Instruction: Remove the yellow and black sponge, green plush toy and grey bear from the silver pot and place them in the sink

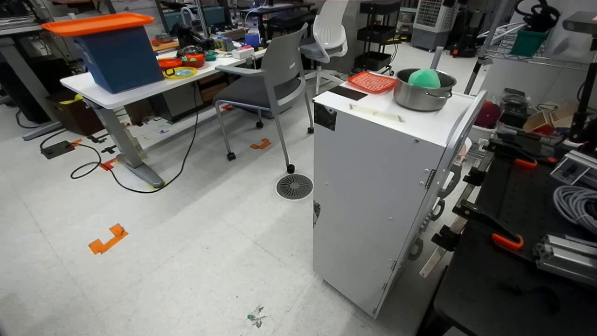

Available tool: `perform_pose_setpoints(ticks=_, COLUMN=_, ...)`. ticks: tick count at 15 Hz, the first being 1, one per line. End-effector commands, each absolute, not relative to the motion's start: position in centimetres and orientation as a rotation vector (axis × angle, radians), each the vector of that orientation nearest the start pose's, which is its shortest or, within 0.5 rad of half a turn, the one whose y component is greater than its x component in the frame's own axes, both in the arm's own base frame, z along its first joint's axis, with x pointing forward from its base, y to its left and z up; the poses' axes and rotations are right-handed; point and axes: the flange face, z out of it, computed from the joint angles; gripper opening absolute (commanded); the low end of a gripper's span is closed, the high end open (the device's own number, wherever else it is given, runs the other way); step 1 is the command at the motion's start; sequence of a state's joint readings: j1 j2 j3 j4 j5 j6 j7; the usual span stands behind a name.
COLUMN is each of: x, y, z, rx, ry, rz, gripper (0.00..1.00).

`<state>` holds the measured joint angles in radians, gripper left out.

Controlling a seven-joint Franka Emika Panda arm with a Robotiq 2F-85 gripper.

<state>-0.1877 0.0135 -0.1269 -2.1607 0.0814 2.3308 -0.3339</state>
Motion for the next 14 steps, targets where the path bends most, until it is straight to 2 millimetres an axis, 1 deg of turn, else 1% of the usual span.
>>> perform_pose_setpoints(ticks=1, x=50.3, y=-14.0, z=43.6, rx=-3.099, ry=-0.066, rz=-0.295, gripper=1.00)
perform_pose_setpoints(ticks=4, x=49.4, y=-11.6, z=44.6, rx=-3.084, ry=-0.158, rz=-0.267, gripper=1.00)
perform_pose_setpoints(ticks=7, x=49.1, y=-9.4, z=44.9, rx=-3.060, ry=-0.297, rz=-0.258, gripper=1.00)
perform_pose_setpoints(ticks=10, x=49.2, y=-7.1, z=44.5, rx=-3.060, ry=-0.475, rz=-0.233, gripper=1.00)
perform_pose_setpoints(ticks=14, x=49.9, y=-3.5, z=43.3, rx=-3.032, ry=-0.660, rz=-0.189, gripper=1.00)
